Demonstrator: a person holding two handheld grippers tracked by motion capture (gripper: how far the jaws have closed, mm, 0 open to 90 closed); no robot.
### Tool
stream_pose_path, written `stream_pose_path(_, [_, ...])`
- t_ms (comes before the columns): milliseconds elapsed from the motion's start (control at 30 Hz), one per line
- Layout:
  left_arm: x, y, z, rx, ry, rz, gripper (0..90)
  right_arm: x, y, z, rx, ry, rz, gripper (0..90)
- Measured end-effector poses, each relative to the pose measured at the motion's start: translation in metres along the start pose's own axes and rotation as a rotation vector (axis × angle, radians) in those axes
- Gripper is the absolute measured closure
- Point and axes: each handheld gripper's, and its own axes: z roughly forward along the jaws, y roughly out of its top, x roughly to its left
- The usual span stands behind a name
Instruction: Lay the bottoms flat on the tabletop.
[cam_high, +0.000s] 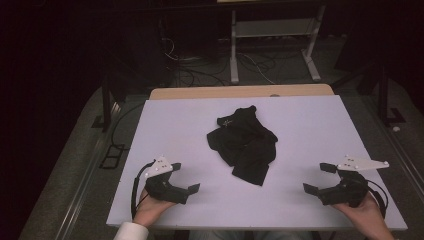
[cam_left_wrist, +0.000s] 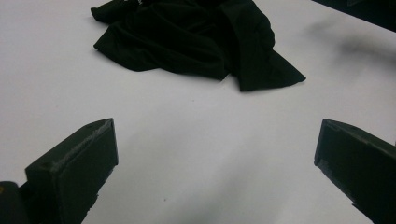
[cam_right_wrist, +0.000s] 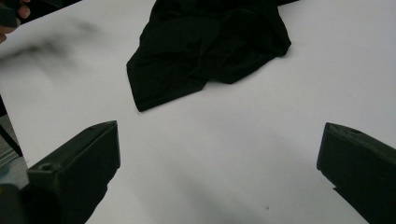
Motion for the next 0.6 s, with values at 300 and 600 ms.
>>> stream_pose_path(300, [-0.0017, 0.0001, 0.0008, 0.013, -0.021, 0.02, 0.0, 0.0003, -0.0001, 0.0, 0.004, 0.0, -0.003, 0.0])
stream_pose_path(600, [-0.0007, 0.0001, -0.0003, 0.01, -0.003, 0.008, 0.0, 0.0002, 0.0017, 0.0018, 0.016, -0.006, -0.008, 0.0])
